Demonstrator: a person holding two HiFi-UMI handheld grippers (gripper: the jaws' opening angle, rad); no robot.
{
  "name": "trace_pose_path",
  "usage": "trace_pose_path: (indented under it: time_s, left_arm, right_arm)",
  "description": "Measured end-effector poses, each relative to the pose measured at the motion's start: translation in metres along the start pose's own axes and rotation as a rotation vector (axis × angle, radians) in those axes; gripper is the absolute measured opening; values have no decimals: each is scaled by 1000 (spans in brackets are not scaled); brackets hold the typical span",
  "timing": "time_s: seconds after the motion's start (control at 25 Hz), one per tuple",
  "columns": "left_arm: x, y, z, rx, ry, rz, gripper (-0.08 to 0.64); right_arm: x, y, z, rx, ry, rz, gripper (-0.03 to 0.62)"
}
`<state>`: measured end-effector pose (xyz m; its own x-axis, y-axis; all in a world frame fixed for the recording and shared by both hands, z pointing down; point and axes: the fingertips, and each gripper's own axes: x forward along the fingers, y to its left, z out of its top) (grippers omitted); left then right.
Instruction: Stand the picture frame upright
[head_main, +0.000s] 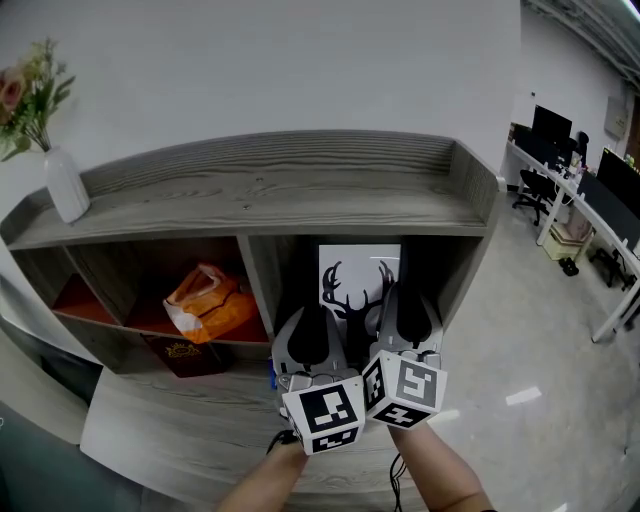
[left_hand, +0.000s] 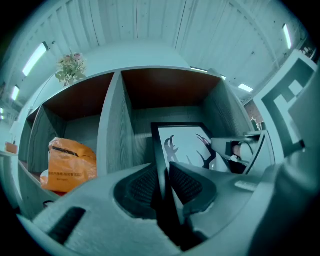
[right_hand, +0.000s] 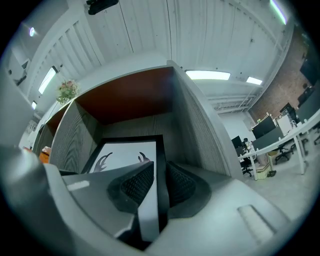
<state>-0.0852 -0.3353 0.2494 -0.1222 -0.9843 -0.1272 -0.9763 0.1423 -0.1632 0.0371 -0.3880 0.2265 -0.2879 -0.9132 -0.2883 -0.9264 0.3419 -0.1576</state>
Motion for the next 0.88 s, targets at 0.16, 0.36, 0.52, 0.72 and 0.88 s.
trace_pose_path:
  time_s: [0.16,0.36,0.52,0.72,0.88]
  left_arm:
    - [6,-1,-3,-27,12,6,64]
    - [14,0,-9,-84,36,-5,64]
    - [18,1,-11,-111,56,-3,66]
    - [20,-8,-12,-127,89,-64,161]
    - [22,-9,-12,-132,91,-70,169]
  right_arm:
    - [3,0,2,-38,-23,-10,67]
    - [8,0,0,-67,-37,-12,66]
    - [12,-1,-2,-66,-20,-13,66]
    - [15,0,-5,-59,8,4,63]
    - [17,0,-6,-55,11,6,58]
